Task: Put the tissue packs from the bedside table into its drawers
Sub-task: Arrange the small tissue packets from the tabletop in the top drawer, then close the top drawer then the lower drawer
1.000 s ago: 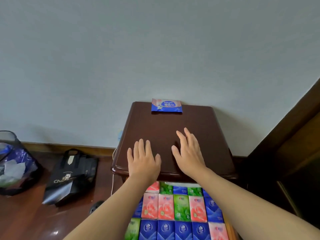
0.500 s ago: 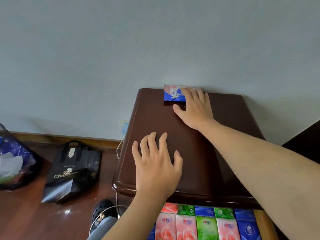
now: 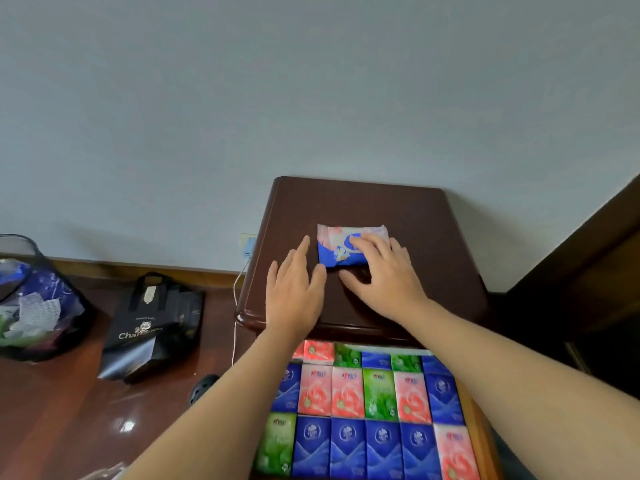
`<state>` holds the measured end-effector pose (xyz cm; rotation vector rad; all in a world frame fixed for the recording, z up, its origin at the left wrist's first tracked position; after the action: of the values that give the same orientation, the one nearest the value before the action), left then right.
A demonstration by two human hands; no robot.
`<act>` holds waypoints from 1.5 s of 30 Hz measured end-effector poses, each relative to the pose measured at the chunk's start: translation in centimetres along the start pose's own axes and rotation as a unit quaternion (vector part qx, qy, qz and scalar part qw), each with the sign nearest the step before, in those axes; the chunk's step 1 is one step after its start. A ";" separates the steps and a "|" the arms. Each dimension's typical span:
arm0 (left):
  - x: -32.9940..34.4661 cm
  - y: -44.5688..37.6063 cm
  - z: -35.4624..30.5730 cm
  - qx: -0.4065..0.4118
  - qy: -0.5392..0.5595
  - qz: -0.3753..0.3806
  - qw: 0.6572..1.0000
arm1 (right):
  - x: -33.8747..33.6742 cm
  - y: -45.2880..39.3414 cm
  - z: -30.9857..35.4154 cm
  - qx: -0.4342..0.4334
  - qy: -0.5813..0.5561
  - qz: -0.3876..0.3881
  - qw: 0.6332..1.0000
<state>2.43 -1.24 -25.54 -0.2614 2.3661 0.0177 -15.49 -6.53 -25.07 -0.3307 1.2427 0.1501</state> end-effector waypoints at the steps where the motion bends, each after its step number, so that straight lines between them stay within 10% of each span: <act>1: 0.0 0.7 -0.2 -0.001 0.014 0.018 1.000 | -0.4 1.6 0.2 -0.009 -0.001 -0.002 1.000; 13: 1.9 13.6 -2.1 -0.048 0.186 0.059 0.980 | -2.4 17.6 -0.2 0.026 -0.109 -0.027 0.993; 29: 7.0 18.9 -0.6 -0.061 0.047 0.221 0.972 | 1.9 24.5 -4.5 0.159 -0.164 0.068 0.971; 38: 2.3 23.6 -0.2 0.076 -0.032 0.030 0.996 | -2.0 28.4 -2.5 0.101 -0.231 -0.067 0.965; 45: 1.2 29.4 2.7 0.155 -0.120 -0.034 0.980 | -1.9 34.2 -0.2 0.046 -0.057 -0.107 0.992</act>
<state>-2.26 27.59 -30.20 -0.1774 2.0831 -0.3313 -26.20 25.76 -29.01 -0.3677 1.0906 -0.0714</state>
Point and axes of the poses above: each hand's wrist, its own y-axis away from the middle knuckle, its own x-axis out of the palm, z = x × y, the point moved 5 cm from there along -y, towards the middle knuckle, and after that the axes turned 2 degrees about -y, right-handed, at the moved point
